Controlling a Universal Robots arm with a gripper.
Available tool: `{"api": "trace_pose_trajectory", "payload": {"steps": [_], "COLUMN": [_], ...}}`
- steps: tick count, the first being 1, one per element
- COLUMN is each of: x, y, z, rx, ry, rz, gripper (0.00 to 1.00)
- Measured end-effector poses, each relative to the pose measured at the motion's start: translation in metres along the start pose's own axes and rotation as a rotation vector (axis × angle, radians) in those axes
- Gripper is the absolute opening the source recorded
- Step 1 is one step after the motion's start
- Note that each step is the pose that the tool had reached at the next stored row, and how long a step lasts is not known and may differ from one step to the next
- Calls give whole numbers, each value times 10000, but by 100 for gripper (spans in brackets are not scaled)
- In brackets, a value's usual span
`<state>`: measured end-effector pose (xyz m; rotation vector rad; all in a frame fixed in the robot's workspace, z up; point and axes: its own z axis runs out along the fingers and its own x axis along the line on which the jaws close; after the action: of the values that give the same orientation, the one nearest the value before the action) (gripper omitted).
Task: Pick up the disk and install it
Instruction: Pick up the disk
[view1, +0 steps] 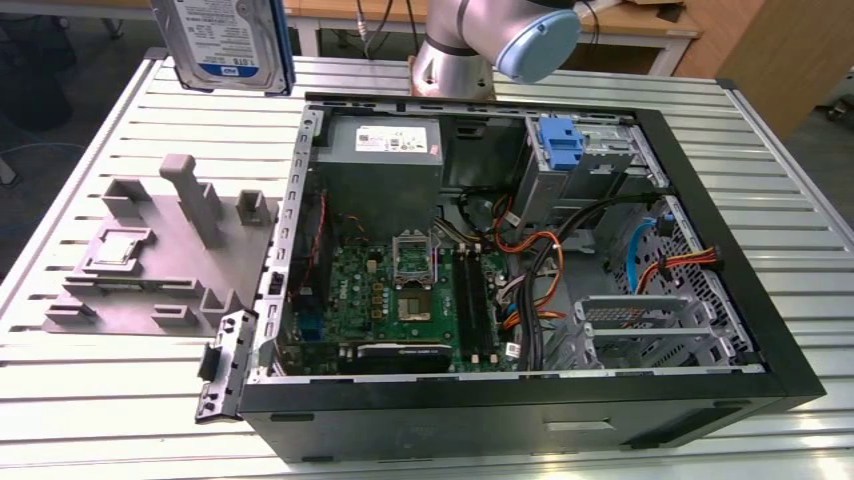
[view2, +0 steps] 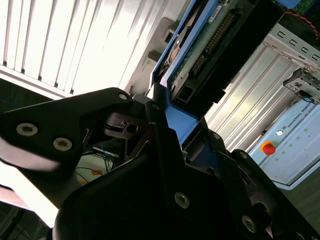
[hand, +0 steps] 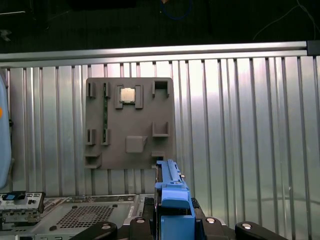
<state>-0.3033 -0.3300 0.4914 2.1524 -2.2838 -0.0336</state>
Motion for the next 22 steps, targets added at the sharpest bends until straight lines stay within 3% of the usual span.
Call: {"api": "trace_pose_trajectory", "payload": {"steps": [22], "x": [-3], "y": [-45], "z": [0], "rx": [0], "ry": [0], "rz": [0], "gripper": [36]}}
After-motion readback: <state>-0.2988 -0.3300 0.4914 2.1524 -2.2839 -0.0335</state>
